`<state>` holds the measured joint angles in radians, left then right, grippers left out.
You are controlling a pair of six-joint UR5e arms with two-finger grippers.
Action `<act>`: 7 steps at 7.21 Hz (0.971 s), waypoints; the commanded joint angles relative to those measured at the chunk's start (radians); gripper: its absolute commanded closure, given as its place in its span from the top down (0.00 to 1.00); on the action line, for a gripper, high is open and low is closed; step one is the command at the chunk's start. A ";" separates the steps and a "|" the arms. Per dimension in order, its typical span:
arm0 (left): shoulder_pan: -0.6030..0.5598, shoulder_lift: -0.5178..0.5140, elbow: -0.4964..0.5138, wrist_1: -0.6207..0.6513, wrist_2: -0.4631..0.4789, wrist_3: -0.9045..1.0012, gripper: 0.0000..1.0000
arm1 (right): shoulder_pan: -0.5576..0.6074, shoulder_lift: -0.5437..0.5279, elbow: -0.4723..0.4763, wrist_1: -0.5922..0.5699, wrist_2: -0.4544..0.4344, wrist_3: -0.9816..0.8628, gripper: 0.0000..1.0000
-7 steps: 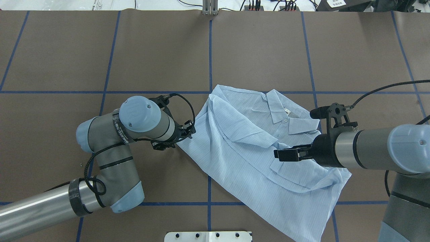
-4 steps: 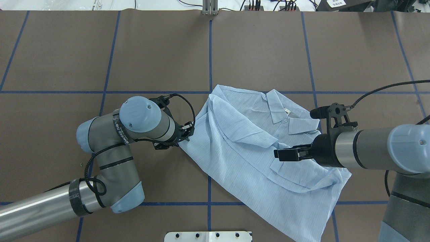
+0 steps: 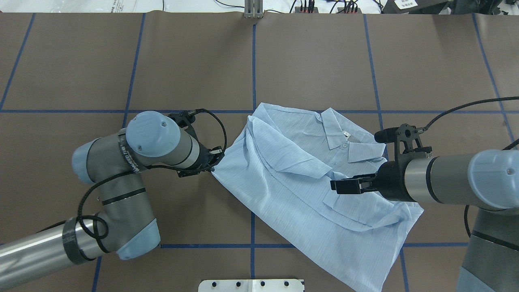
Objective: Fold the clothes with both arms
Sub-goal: 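Pull the shirt edge away with the left gripper while the right holds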
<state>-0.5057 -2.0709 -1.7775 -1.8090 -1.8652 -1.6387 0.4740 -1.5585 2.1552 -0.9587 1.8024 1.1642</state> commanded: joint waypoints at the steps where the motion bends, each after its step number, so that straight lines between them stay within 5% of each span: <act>1: -0.058 0.016 -0.027 0.016 -0.002 0.054 0.00 | 0.002 0.003 -0.006 0.000 0.000 0.000 1.00; 7: -0.277 -0.329 0.707 -0.390 0.030 0.177 0.00 | 0.011 0.008 -0.011 0.000 -0.003 0.000 1.00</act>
<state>-0.7574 -2.3492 -1.2040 -2.0868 -1.8550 -1.4749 0.4844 -1.5502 2.1456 -0.9587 1.8010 1.1643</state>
